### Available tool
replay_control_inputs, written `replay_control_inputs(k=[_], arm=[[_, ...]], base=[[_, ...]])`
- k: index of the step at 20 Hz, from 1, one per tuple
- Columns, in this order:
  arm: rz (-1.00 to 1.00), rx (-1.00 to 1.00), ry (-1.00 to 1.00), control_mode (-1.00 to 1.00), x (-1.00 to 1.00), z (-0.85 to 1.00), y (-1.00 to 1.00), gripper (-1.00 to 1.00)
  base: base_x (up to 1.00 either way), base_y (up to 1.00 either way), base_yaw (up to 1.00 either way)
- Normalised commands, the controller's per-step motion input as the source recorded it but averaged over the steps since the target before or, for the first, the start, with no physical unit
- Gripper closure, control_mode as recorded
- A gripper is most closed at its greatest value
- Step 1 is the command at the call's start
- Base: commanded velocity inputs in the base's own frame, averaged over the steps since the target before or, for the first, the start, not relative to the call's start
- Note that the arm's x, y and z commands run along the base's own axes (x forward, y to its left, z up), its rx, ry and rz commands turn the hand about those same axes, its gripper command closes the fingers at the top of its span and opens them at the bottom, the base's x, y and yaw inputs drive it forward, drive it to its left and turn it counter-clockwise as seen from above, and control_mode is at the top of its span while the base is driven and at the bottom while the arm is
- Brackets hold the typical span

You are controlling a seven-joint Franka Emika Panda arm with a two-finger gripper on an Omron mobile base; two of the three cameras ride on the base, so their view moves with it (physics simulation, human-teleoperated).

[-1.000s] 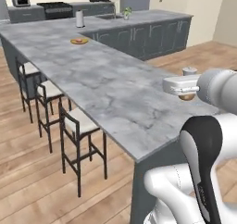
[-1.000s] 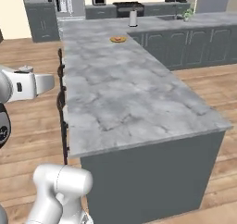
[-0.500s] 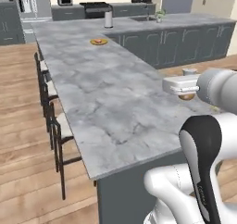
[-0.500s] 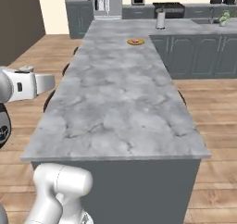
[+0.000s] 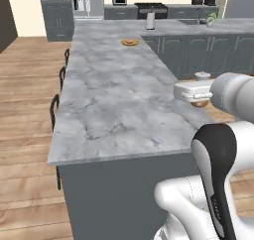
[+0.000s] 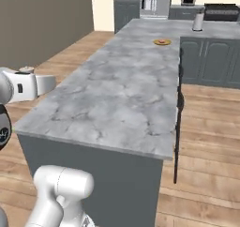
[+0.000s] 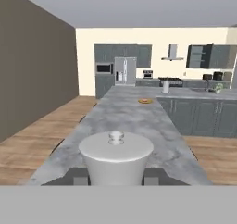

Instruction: Retrieve the shaker from the cabinet and place it next the steak on a plate on the dining table.

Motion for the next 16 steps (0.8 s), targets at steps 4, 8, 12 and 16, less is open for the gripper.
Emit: replay_control_inputs(k=[4,8,12,16], arm=[[0.00,0.00,0.00,1.00,0.00,0.00,0.00,1.00],[0.00,0.00,0.00,1.00,0.00,0.00,0.00,1.00],[0.00,0.00,0.00,1.00,0.00,0.00,0.00,1.00],[0.00,0.00,0.00,1.00,0.00,0.00,0.00,1.00]], base=[[-0.51,-1.00,0.43],[-0.42,-1.00,0.49],[-0.35,-1.00,0.47],[-0.28,-1.00,0.56]])
